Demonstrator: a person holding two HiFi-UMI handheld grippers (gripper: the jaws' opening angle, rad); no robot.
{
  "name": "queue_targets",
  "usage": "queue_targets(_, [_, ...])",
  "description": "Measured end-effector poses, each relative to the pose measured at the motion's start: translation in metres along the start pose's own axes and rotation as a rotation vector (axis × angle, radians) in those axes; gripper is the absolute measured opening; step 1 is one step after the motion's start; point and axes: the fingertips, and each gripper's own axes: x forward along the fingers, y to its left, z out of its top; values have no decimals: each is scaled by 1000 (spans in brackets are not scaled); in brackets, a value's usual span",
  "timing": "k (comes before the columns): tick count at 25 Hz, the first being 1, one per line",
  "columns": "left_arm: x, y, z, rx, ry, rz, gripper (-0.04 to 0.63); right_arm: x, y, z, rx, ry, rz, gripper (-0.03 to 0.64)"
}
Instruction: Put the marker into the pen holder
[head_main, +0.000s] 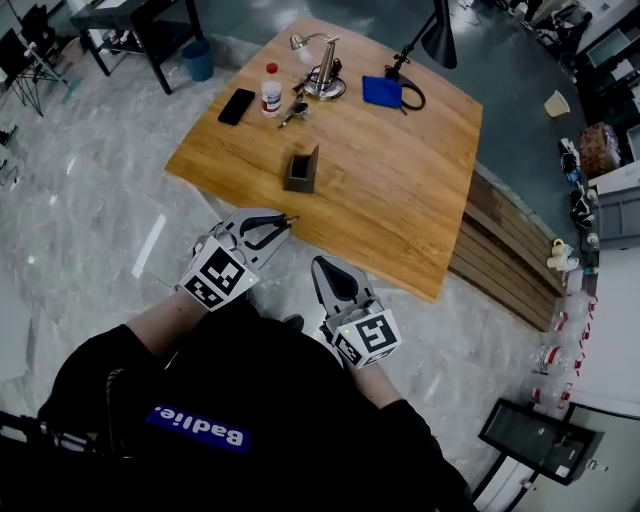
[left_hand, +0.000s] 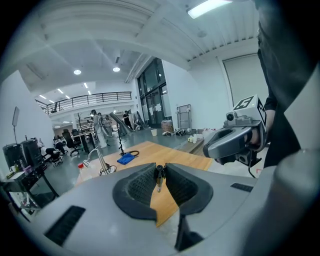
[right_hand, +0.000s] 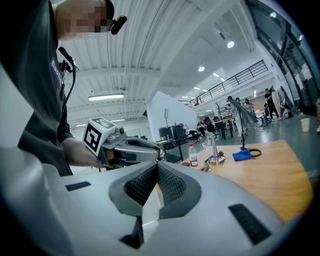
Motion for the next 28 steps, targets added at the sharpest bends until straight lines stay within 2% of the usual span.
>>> queue_targets(8, [27,52,-12,57,19,16,67,23,-20,10,6,13,-60,6])
queue_targets(19, [80,102,-49,128,41,-109,67,82,-47,27,22,15,-193,5])
queue_targets(24, [109,110,-72,155,66,-111,67,75,-62,18,39,94,-200,6])
queue_targets(28, [136,114,-96,194,97,-94,67,63,-88,21,30,67,-217,5])
